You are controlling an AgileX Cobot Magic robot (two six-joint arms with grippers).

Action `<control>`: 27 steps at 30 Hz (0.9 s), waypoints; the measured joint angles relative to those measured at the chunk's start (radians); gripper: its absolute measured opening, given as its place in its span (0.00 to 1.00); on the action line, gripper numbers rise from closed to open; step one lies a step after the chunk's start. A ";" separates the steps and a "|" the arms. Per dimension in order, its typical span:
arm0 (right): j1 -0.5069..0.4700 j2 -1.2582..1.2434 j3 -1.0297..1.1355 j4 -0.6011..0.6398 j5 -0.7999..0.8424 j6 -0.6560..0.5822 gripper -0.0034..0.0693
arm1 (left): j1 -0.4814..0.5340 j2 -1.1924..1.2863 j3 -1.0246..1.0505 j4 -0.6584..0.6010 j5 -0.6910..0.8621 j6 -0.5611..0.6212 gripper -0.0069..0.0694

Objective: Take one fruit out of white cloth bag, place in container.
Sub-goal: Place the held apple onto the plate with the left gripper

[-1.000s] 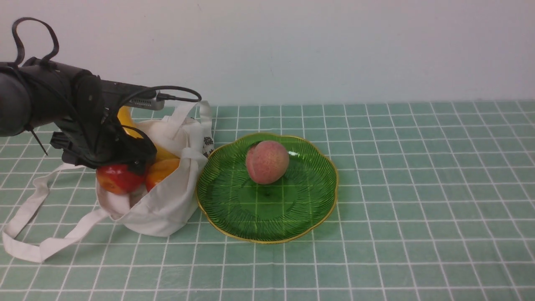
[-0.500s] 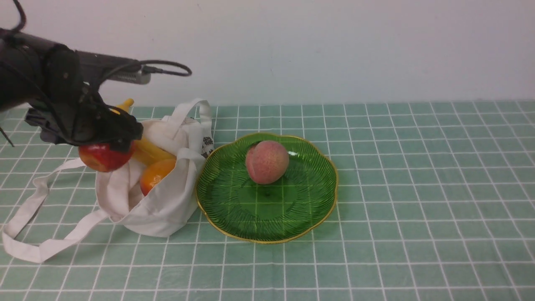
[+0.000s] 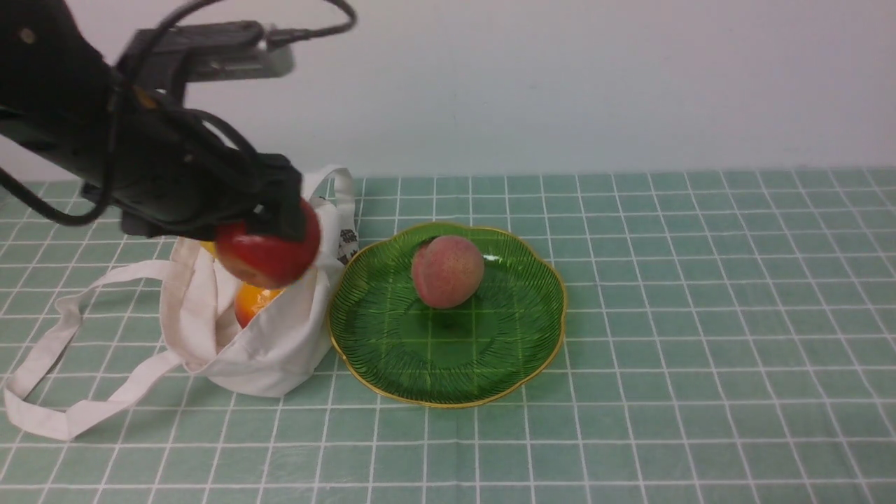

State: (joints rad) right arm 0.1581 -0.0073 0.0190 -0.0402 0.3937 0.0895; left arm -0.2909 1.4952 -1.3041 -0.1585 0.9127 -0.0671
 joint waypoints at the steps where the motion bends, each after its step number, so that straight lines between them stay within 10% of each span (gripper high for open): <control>1: 0.000 0.000 0.000 0.000 0.000 0.000 0.03 | -0.032 0.017 0.000 -0.025 -0.001 0.018 0.86; 11: 0.000 0.000 0.000 0.000 0.000 0.000 0.03 | -0.250 0.206 0.000 -0.061 -0.242 0.057 0.86; 27: 0.000 0.000 0.000 0.000 0.000 0.000 0.03 | -0.299 0.376 0.000 -0.041 -0.456 0.061 0.87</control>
State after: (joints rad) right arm 0.1581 -0.0073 0.0190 -0.0402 0.3937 0.0895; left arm -0.5896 1.8708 -1.3041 -0.1992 0.4563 -0.0066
